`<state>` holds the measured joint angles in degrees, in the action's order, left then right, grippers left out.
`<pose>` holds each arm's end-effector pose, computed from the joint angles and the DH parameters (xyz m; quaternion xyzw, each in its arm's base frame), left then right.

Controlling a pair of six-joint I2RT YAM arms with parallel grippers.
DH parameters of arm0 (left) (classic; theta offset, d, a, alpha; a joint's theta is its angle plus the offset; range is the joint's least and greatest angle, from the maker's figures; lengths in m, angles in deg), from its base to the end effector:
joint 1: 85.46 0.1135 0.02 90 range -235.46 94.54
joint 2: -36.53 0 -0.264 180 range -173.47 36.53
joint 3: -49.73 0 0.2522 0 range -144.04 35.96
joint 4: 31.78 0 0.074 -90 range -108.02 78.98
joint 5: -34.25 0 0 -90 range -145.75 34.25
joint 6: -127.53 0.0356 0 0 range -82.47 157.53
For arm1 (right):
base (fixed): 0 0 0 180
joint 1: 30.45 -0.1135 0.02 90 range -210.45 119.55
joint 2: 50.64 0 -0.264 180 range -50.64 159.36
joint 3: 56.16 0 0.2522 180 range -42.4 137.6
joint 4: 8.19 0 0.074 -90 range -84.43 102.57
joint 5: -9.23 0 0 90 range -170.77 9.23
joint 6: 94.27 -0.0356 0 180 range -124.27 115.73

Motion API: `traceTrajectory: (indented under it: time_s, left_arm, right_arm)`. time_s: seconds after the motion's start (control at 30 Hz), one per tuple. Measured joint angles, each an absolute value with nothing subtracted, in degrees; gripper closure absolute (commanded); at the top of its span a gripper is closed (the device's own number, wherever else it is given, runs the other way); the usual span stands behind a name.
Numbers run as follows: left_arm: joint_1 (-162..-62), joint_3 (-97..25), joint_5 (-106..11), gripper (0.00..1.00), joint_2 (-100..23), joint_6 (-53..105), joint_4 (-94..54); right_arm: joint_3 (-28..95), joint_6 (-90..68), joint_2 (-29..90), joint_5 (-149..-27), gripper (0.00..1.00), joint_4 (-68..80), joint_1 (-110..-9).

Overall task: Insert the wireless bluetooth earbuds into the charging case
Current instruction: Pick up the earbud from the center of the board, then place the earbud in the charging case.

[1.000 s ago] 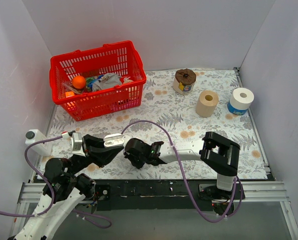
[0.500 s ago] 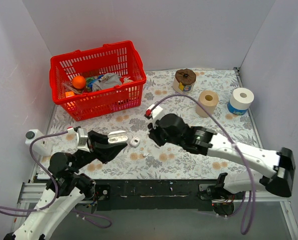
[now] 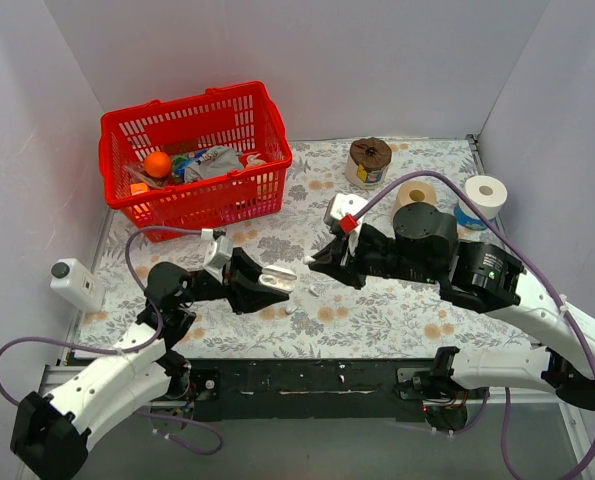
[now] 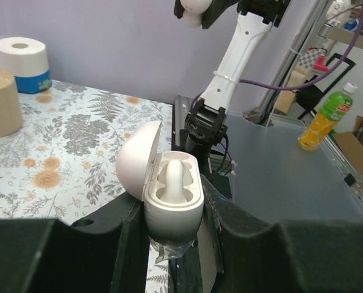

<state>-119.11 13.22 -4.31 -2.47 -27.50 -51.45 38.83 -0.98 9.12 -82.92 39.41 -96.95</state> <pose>0.1167 -0.1111 0.2971 0.1916 0.6093 -0.7179 0.2770 0.0786 0.1840 0.4636 -0.4553 0.6322 0.3409 0.5261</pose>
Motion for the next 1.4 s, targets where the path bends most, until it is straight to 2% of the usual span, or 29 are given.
traceTrajectory:
  time_s: [0.5,1.4]
  left_arm:
    - [-119.1,10.6,1.5,1.0,-12.5,-30.0,-66.3]
    - [-118.9,10.4,1.7,1.0,-12.9,-29.6,-67.3]
  right_arm:
    - [38.8,2.2,12.8,-88.1,0.99,44.5,-97.6]
    - [45.4,3.5,20.7,-90.1,0.99,46.3,-98.1]
